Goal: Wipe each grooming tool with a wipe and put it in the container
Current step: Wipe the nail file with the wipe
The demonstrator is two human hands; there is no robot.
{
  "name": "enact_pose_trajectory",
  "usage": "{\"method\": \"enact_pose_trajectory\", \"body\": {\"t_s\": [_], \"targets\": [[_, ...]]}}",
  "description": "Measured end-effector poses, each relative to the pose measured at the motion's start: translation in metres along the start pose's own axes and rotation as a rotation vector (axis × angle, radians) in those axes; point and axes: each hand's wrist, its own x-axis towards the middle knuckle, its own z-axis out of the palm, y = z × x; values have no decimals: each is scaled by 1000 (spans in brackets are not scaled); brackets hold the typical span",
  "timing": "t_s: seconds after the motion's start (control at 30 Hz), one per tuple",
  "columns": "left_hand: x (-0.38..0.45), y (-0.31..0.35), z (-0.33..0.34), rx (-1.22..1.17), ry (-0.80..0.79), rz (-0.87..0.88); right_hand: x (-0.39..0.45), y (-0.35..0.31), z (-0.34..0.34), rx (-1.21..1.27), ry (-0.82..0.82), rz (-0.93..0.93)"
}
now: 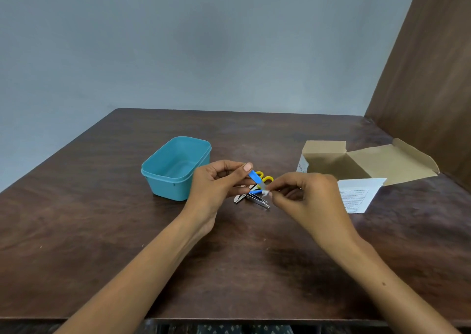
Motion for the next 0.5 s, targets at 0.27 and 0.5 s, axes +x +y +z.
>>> {"method": "enact_pose_trajectory", "body": {"t_s": [0.27,0.5], "targets": [[-2,2,0,22,-33,-67,-9,8,7,-352,10,-271],[-3,3,-2,39,-29,-54,3,5,-15,115,210,121]]}}
